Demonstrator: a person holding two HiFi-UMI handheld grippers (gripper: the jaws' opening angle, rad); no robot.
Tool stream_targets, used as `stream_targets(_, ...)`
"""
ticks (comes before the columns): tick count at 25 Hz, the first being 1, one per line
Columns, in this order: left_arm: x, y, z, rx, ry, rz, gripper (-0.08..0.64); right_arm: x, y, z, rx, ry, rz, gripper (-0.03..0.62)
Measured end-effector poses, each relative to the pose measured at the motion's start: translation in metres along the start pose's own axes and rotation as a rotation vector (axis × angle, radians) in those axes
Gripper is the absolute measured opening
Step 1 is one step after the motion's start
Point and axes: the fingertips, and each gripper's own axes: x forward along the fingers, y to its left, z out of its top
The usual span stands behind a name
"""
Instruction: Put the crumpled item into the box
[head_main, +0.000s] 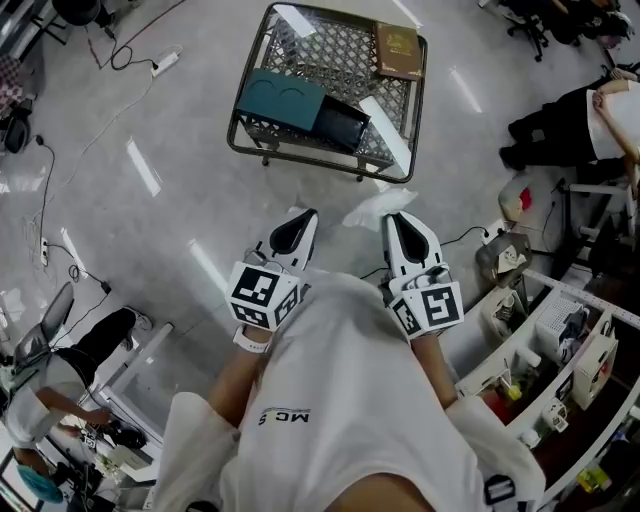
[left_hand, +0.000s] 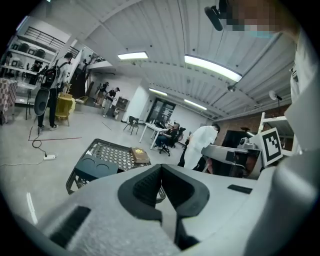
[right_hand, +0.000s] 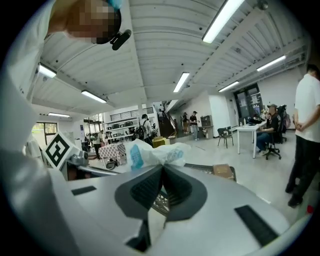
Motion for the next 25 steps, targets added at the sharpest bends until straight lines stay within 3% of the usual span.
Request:
stream_targets(9,0.04,0.058,0.044,0.006,-0.012,0.025,0.023,0.074,-0.019,0.013,-0.033,0.035,0.009,0.018)
stream_targets(14,0.06,0.057,0.059,0.02,-0.014,0.046,0.023,0.09,-0.041,0.016,-0.033,0.039,0.041,0.018)
stream_targets(25,0.092,0.063,0.077,0.024,0.0,0.18,0.023,0.124,-0.081,0.013,-0.069,0.07,0.165,0.018)
